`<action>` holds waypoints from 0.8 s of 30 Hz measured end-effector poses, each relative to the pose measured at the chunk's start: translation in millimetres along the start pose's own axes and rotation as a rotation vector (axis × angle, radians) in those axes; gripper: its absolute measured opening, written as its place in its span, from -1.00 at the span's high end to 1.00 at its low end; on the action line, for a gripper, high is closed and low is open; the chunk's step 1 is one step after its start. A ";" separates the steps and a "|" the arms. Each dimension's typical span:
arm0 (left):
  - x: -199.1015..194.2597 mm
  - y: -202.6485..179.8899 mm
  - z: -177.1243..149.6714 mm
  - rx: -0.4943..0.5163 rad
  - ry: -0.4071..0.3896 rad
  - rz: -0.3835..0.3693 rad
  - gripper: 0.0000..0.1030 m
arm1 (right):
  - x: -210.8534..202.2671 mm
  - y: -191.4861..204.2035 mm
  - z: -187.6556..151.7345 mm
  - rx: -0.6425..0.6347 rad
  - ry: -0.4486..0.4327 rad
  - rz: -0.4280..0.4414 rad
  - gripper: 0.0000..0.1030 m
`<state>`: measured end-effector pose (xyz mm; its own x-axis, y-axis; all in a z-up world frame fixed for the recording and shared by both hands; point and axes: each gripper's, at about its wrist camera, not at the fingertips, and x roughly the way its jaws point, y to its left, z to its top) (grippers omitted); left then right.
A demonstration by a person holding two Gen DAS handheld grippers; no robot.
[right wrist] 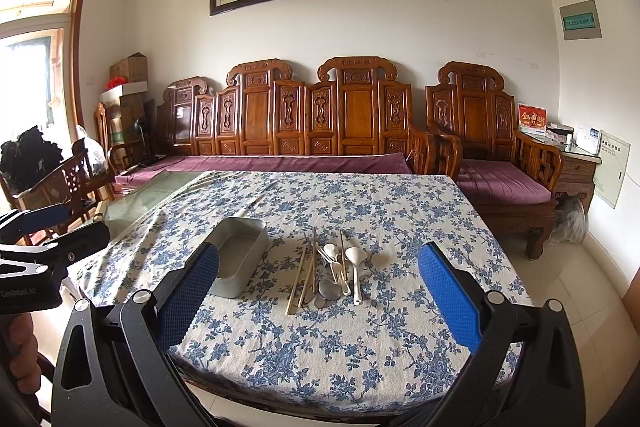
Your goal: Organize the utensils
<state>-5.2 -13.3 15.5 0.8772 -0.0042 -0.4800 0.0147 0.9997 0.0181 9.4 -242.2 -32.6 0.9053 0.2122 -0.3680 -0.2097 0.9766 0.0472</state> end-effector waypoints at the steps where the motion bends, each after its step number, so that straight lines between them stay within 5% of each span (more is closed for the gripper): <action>1: -0.2 -0.7 0.5 0.000 -0.001 -0.001 -0.87 | 0.0 0.0 0.0 0.000 0.000 0.000 -0.95; 24: 10.7 0.5 -3.6 0.006 0.020 -0.001 -0.87 | -1.6 6.1 2.2 -0.002 0.012 0.001 -0.95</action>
<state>2.5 -12.8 7.2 0.8673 -0.0046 -0.4977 0.0184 0.9996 0.0228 7.5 -236.5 -29.7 0.9004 0.2128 -0.3794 -0.2113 0.9763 0.0461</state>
